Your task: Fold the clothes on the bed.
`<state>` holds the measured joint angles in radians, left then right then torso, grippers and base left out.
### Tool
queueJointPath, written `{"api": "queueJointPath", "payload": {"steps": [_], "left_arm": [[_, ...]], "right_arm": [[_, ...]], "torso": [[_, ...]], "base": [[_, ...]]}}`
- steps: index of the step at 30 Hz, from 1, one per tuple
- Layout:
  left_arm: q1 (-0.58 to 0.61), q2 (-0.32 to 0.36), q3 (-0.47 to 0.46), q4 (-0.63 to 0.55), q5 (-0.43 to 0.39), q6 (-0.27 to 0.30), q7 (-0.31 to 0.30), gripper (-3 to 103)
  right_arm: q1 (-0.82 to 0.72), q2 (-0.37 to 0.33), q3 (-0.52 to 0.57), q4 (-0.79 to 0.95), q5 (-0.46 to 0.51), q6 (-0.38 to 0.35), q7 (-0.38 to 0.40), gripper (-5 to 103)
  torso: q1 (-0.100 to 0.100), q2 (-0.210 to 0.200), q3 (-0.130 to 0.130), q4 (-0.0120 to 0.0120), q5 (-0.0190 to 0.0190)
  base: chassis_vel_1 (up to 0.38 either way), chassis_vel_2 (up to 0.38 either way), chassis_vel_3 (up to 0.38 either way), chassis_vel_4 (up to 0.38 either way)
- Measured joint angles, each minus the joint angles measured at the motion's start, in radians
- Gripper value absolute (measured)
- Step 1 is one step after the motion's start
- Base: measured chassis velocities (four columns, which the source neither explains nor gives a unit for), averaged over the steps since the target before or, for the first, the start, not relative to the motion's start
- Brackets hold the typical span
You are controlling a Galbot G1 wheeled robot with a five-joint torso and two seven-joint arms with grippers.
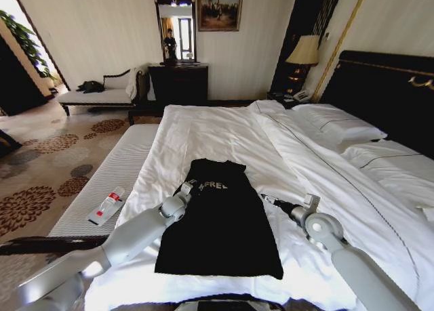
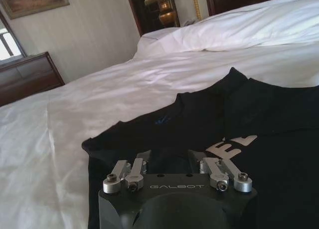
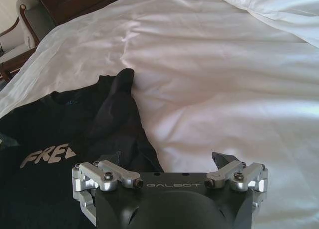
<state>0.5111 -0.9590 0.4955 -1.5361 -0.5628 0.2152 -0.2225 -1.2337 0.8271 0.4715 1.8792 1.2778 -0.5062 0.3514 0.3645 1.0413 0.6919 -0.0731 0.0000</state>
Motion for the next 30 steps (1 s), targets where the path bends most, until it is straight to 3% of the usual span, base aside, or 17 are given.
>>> {"api": "queueJointPath", "payload": {"steps": [7,11,13,16,23,26,28,30], "left_arm": [[0.007,0.040,-0.052,-0.055,-0.023,-0.006,-0.006,66],[-0.021,0.056,-0.095,-0.044,-0.096,-0.006,-0.016,88],[-0.031,0.053,-0.103,-0.030,-0.116,-0.005,-0.020,88],[-0.054,0.025,-0.127,0.013,-0.203,0.009,-0.044,99],[-0.052,-0.049,-0.178,0.098,-0.342,0.028,-0.088,100],[-0.051,-0.095,-0.221,0.206,-0.381,0.022,-0.068,103],[-0.051,-0.098,-0.224,0.215,-0.384,0.021,-0.065,103],[-0.066,-0.126,-0.247,0.291,-0.389,0.011,-0.030,100]], "right_arm": [[0.005,0.000,-0.003,-0.001,0.000,0.001,-0.002,100],[0.003,0.002,-0.003,-0.001,-0.003,0.001,-0.004,100],[0.001,0.003,-0.003,-0.001,-0.003,0.001,-0.005,100],[-0.002,0.004,-0.002,-0.001,-0.007,0.001,-0.008,100],[-0.008,-0.001,0.011,0.002,-0.006,0.002,-0.009,100],[-0.019,-0.007,0.022,0.004,-0.005,0.002,-0.011,100],[-0.021,-0.008,0.024,0.005,-0.005,0.002,-0.011,100],[-0.035,-0.012,0.035,0.008,-0.004,0.002,-0.011,100]], "torso": [[0.000,0.000,0.000,0.0000,-0.0001],[0.000,0.000,0.000,0.0001,-0.0001],[0.000,0.000,0.000,0.0001,-0.0001],[0.000,0.000,0.000,0.0000,0.0000],[0.000,0.000,0.000,-0.0002,0.0000],[0.000,0.000,0.000,0.0000,0.0000],[0.000,0.000,0.000,0.0001,0.0000],[0.000,0.000,0.000,0.0001,0.0000]], "base": [[0.000,0.000,0.000,0.000],[0.000,0.000,0.000,0.000],[0.000,0.000,0.000,0.000],[0.000,0.000,0.000,0.000],[0.000,0.000,0.000,0.000],[0.000,0.000,0.000,0.000],[0.000,0.000,0.000,0.000],[0.000,0.000,0.000,0.000]]}}
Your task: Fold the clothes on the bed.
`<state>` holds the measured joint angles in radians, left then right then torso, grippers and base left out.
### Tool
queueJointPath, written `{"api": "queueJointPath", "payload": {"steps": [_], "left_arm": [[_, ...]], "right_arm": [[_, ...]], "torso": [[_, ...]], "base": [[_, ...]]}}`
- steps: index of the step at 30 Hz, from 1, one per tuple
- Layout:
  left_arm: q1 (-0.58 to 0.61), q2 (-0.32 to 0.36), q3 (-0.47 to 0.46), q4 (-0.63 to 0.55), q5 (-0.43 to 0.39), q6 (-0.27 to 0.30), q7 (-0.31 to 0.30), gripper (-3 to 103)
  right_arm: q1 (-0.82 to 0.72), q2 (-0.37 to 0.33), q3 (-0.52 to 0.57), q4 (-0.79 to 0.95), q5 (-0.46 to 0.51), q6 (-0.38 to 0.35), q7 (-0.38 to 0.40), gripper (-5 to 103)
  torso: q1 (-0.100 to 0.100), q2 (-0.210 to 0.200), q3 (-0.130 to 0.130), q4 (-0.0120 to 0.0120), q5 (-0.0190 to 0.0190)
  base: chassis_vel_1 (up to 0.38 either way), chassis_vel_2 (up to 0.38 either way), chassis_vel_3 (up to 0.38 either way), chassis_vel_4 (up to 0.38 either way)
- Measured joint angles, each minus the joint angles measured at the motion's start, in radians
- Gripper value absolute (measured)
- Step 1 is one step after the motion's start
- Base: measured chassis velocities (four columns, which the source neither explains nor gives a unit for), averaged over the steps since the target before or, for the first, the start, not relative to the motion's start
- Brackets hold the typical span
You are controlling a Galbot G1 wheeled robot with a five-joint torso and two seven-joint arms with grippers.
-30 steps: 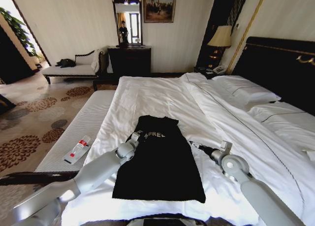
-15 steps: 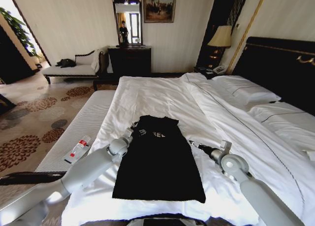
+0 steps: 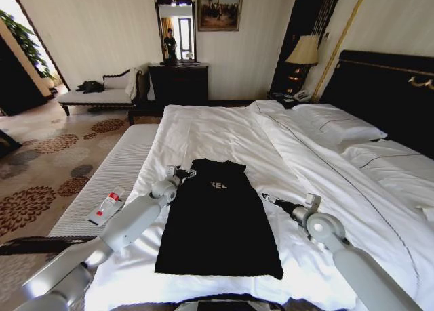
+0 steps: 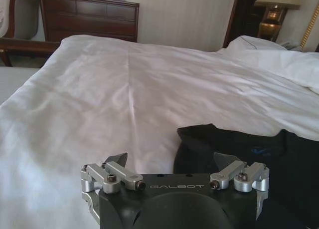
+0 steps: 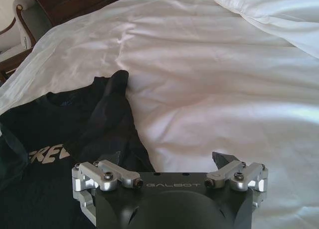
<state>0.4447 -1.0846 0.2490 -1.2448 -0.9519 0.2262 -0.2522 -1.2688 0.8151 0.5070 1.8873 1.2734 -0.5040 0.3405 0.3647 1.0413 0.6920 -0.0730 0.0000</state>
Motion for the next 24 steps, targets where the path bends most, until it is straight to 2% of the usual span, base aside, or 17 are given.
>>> {"api": "queueJointPath", "payload": {"steps": [5,8,9,12,14,16,21,24], "left_arm": [[-0.027,-0.054,-0.030,0.116,0.023,-0.023,0.059,97],[-0.055,-0.111,-0.046,0.197,0.035,-0.041,0.112,92],[-0.055,-0.111,-0.046,0.197,0.035,-0.041,0.112,92],[-0.086,-0.170,-0.049,0.274,0.039,-0.054,0.160,89],[-0.092,-0.179,-0.049,0.287,0.039,-0.055,0.166,87],[-0.111,-0.221,-0.049,0.344,0.038,-0.056,0.186,81],[-0.126,-0.281,-0.064,0.419,0.060,-0.062,0.203,79],[-0.139,-0.332,-0.108,0.496,0.102,-0.073,0.206,77]], "right_arm": [[-0.016,-0.010,0.016,0.002,0.001,0.000,0.000,100],[-0.016,-0.014,0.020,0.002,0.003,0.000,0.001,100],[-0.016,-0.014,0.020,0.002,0.003,0.000,0.001,100],[-0.015,-0.015,0.020,0.001,0.005,0.000,0.003,100],[-0.015,-0.015,0.020,0.000,0.005,0.000,0.004,100],[-0.012,-0.015,0.017,-0.004,0.005,0.000,0.005,100],[-0.013,-0.017,0.016,-0.006,0.005,0.000,0.006,100],[-0.015,-0.018,0.019,-0.007,0.006,0.000,0.006,100]], "torso": [[0.000,0.000,0.000,-0.0002,0.0000],[0.000,0.000,0.000,0.0000,0.0001],[0.000,0.000,0.000,0.0000,0.0001],[0.000,0.000,0.000,-0.0002,0.0001],[0.000,0.000,0.000,-0.0002,0.0001],[0.000,0.000,0.000,-0.0002,0.0004],[0.000,0.000,0.000,-0.0002,0.0002],[0.000,0.000,0.000,-0.0003,0.0002]], "base": [[0.000,0.000,0.000,0.000],[0.000,0.000,0.000,0.000],[0.000,0.000,0.000,0.000],[0.000,0.000,0.000,0.000],[0.000,0.000,0.000,0.000],[0.000,0.000,0.000,0.000],[0.000,0.000,0.000,0.000],[0.000,0.000,0.000,0.000]]}}
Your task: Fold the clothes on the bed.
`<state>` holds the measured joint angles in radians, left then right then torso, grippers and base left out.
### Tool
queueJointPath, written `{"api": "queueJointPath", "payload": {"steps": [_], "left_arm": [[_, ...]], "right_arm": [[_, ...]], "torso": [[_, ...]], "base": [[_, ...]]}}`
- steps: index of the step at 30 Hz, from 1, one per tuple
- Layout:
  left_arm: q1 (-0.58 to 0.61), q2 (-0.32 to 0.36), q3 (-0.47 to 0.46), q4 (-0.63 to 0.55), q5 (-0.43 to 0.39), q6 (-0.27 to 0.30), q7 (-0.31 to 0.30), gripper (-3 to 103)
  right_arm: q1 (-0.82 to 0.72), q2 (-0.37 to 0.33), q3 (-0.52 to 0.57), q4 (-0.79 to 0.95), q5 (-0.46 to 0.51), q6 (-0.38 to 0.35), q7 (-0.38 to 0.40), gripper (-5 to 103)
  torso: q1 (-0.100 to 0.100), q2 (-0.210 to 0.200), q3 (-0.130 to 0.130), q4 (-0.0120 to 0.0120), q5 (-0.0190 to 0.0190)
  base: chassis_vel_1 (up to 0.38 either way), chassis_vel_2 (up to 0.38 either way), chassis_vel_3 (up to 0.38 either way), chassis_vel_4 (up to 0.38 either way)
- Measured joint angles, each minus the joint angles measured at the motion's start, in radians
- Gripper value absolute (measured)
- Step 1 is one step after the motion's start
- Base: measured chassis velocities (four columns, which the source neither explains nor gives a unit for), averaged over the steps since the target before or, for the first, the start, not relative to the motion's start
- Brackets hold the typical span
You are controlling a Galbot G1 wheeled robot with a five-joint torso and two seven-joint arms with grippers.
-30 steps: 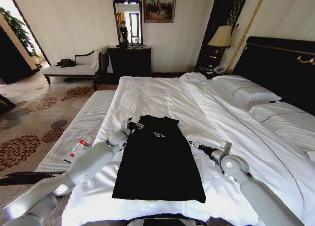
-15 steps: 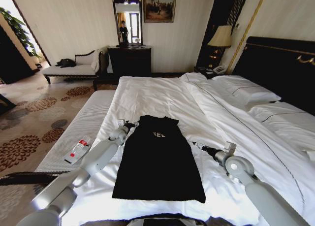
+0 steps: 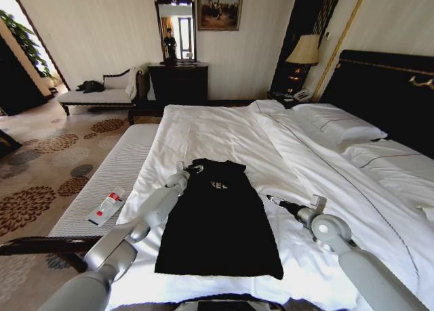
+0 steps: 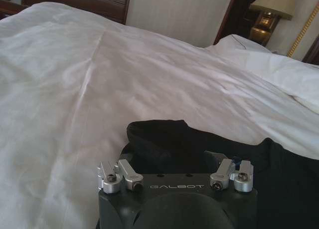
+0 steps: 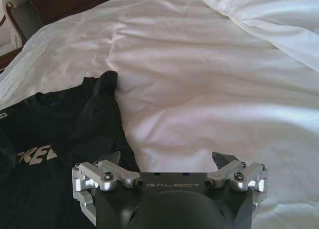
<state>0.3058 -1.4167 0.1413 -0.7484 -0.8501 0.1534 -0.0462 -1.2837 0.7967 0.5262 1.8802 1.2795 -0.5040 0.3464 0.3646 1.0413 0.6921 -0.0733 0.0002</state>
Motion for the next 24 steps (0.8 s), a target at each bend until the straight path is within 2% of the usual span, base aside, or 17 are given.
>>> {"api": "queueJointPath", "payload": {"steps": [5,16,24], "left_arm": [[-0.019,-0.024,-0.033,0.053,0.037,-0.005,0.002,74],[-0.012,0.021,-0.042,0.042,0.044,-0.006,-0.001,70],[-0.016,-0.022,-0.049,0.084,0.065,-0.006,0.007,70]], "right_arm": [[-0.006,-0.002,0.008,0.000,0.001,0.000,0.000,100],[-0.019,0.006,0.017,0.002,-0.001,-0.001,-0.004,100],[-0.017,0.005,0.019,0.009,0.003,-0.001,0.000,100]], "torso": [[0.000,0.000,0.000,0.0001,0.0000],[0.000,0.000,0.000,0.0004,-0.0002],[0.000,0.000,0.000,0.0000,-0.0002]], "base": [[0.000,0.000,0.000,0.000],[0.000,0.000,0.000,0.000],[0.000,0.000,0.000,0.000]]}}
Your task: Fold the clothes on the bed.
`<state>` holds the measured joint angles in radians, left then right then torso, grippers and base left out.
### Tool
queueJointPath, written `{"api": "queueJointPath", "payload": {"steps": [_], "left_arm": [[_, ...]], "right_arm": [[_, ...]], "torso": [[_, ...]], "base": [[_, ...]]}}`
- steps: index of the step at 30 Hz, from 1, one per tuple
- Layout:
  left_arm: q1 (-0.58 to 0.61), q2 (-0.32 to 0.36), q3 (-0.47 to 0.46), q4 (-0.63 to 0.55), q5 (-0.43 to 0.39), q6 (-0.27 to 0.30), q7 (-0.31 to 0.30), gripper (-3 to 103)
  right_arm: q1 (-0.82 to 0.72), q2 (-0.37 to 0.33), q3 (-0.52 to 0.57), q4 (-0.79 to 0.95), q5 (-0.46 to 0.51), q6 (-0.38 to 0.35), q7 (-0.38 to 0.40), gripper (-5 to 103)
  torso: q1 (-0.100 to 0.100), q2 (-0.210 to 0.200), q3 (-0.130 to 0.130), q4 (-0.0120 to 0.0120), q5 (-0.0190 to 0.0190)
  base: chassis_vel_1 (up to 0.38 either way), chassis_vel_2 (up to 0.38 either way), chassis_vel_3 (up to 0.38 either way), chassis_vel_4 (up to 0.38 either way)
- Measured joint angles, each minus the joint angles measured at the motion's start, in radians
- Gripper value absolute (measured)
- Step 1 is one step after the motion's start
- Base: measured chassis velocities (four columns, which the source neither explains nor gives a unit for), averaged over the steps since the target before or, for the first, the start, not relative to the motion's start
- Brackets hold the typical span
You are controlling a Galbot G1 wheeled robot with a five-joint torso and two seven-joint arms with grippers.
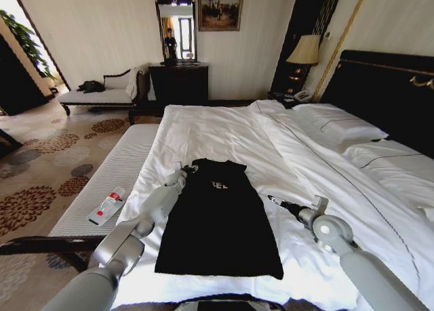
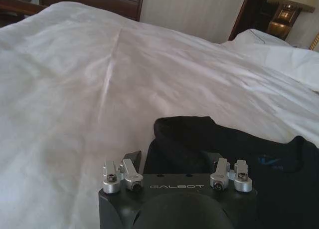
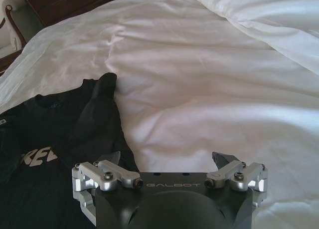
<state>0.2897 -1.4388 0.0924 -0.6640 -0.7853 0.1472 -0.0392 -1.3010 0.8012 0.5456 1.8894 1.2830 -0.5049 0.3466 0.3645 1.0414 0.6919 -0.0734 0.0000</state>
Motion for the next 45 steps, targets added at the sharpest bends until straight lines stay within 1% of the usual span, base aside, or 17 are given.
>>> {"api": "queueJointPath", "payload": {"steps": [6,7,9,10,12,14,17,19,23,25,26,31,36,39,41,42,45], "left_arm": [[-0.010,-0.021,-0.022,0.040,0.015,-0.002,0.001,69],[-0.011,-0.021,-0.024,0.042,0.015,-0.002,-0.001,67],[-0.013,-0.023,-0.029,0.049,0.013,-0.003,-0.011,57],[-0.013,-0.023,-0.029,0.049,0.013,-0.003,-0.011,57],[-0.015,-0.024,-0.036,0.051,0.002,-0.003,-0.027,46],[-0.015,-0.024,-0.037,0.051,0.000,-0.003,-0.029,46],[-0.012,-0.006,-0.035,0.035,-0.005,0.001,-0.037,30],[-0.011,-0.004,-0.035,0.035,-0.006,0.001,-0.038,30],[0.002,0.006,-0.032,0.031,-0.005,0.002,-0.044,8],[0.008,0.008,-0.032,0.026,-0.005,0.001,-0.046,8],[0.015,0.012,-0.035,0.018,-0.005,0.001,-0.052,2],[0.019,0.022,-0.038,0.010,-0.008,0.000,-0.056,0],[0.020,0.018,-0.041,-0.019,-0.018,-0.001,-0.071,0],[0.025,0.011,-0.029,-0.056,-0.034,-0.001,-0.085,0],[0.025,0.011,-0.029,-0.056,-0.034,-0.001,-0.085,0],[0.026,0.011,-0.026,-0.056,-0.035,-0.001,-0.093,0],[0.023,0.016,-0.013,-0.059,-0.044,-0.001,-0.102,0]], "right_arm": [[-0.012,0.001,0.011,0.001,0.001,0.000,0.000,100],[-0.013,0.002,0.014,0.003,0.001,0.000,-0.001,100],[-0.014,0.006,0.017,0.008,0.002,0.000,-0.001,100],[-0.014,0.006,0.017,0.008,0.002,0.000,-0.001,100],[-0.014,0.009,0.018,0.009,0.004,0.000,-0.004,100],[-0.013,0.009,0.018,0.009,0.004,0.000,-0.005,100],[-0.007,0.002,0.001,0.008,0.005,0.000,-0.005,100],[-0.004,-0.002,-0.004,0.007,0.005,0.000,-0.005,100],[0.042,-0.020,-0.041,-0.008,0.023,0.000,0.008,100],[0.056,-0.021,-0.050,-0.013,0.026,0.000,0.012,100],[0.076,-0.021,-0.064,-0.021,0.030,0.000,0.015,100],[0.120,-0.010,-0.088,-0.052,0.033,0.006,0.011,100],[0.173,-0.013,-0.104,-0.102,0.038,0.027,-0.020,100],[0.296,-0.028,-0.156,-0.198,0.078,0.048,-0.050,100],[0.302,-0.028,-0.159,-0.205,0.079,0.049,-0.052,100],[0.356,-0.025,-0.189,-0.264,0.093,0.056,-0.066,100],[0.450,-0.011,-0.237,-0.367,0.115,0.060,-0.090,100]], "torso": [[0.000,0.000,0.000,0.0002,0.0000],[0.000,0.000,0.000,0.0002,0.0000],[0.000,0.000,0.000,0.0002,0.0000],[0.000,0.000,0.000,0.0002,0.0000],[0.000,0.000,0.000,0.0002,0.0000],[0.000,0.000,0.000,0.0002,0.0000],[0.000,0.000,0.000,0.0002,0.0002],[0.000,0.000,0.000,0.0002,0.0002],[0.000,0.000,0.000,0.0002,-0.0001],[0.000,0.000,0.000,0.0003,-0.0001],[0.000,0.000,0.000,0.0003,0.0000],[0.000,0.000,0.000,0.0003,0.0000],[0.000,0.000,0.000,0.0004,0.0000],[0.000,0.000,0.000,0.0000,0.0000],[0.000,0.000,0.000,0.0001,0.0000],[0.000,0.000,0.000,0.0002,0.0000],[0.000,0.000,0.000,0.0003,0.0002]], "base": [[0.000,0.000,0.000,0.000],[0.000,0.000,0.000,0.000],[0.000,0.000,0.000,0.000],[0.000,0.000,0.000,0.000],[0.000,0.000,0.000,0.000],[0.000,0.000,0.000,0.000],[0.000,0.000,0.000,0.000],[0.000,0.000,0.000,0.000],[0.000,0.000,0.000,0.000],[0.000,0.000,0.000,0.000],[0.000,0.000,0.000,0.000],[0.000,0.000,0.000,0.000],[0.000,0.000,0.000,0.000],[0.000,0.000,0.000,0.000],[0.000,0.000,0.000,0.000],[0.000,0.000,0.000,0.000],[0.000,0.000,0.000,0.000]]}}
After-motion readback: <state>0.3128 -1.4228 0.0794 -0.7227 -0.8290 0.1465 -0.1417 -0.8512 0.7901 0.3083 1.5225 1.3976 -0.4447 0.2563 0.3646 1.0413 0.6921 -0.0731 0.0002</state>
